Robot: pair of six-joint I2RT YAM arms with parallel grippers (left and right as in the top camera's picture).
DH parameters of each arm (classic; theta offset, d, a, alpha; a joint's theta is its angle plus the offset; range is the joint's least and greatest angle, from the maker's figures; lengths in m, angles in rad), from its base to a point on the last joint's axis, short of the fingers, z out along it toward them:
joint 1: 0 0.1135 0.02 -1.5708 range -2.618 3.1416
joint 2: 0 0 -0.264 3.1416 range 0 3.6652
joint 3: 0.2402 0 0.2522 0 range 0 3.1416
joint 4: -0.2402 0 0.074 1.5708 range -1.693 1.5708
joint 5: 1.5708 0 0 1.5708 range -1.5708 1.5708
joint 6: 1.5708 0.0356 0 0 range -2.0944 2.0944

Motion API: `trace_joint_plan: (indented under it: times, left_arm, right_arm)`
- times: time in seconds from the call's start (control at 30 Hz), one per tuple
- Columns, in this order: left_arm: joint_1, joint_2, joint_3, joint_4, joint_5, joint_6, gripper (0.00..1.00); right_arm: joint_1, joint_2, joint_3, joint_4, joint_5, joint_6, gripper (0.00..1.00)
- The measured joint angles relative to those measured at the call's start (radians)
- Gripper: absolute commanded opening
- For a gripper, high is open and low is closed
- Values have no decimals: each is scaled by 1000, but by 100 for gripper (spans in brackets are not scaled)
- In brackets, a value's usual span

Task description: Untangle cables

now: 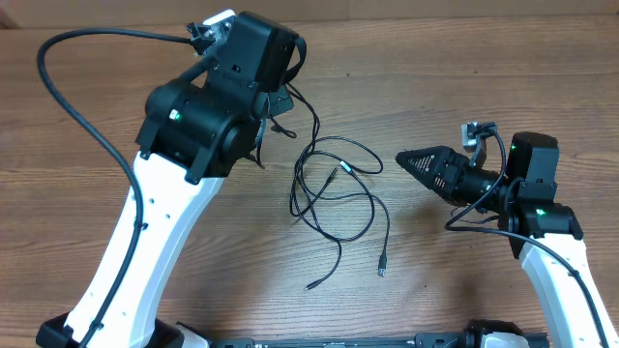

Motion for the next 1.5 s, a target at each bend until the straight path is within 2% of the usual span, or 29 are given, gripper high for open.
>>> trace_joint_plan:
  times: [0.23, 0.27, 0.33, 0.37, 0.53, 0.57, 1.2, 1.37, 1.5]
  left_arm:
    - [0, -20, 0, 2, -6, 10, 5]
    - [0, -20, 0, 3, -5, 18, 15]
    - [0, -20, 0, 5, -3, 39, 44]
    - [0, -20, 0, 6, -3, 46, 55]
    - [0, -20, 0, 2, -28, 73, 96]
    - [0, -20, 0, -2, -36, 80, 99]
    - [2, -20, -3, -109, -106, 85, 100]
    - [6, -13, -58, -109, -113, 85, 100]
    - [6, 56, -99, -112, -95, 85, 100]
  right_arm:
    - [0, 0, 0, -11, 23, -18, 100]
    - [0, 0, 0, -11, 24, -20, 100]
    - [0, 0, 0, -11, 25, -22, 100]
    - [0, 0, 0, -11, 27, -23, 100]
    - [0, 0, 0, -11, 32, -24, 100]
    - [0, 0, 0, -11, 32, -24, 100]
    - [0, 0, 0, -14, 35, -46, 100]
    - [0, 0, 0, -15, 35, -49, 100]
    - [0, 0, 0, -15, 37, -51, 100]
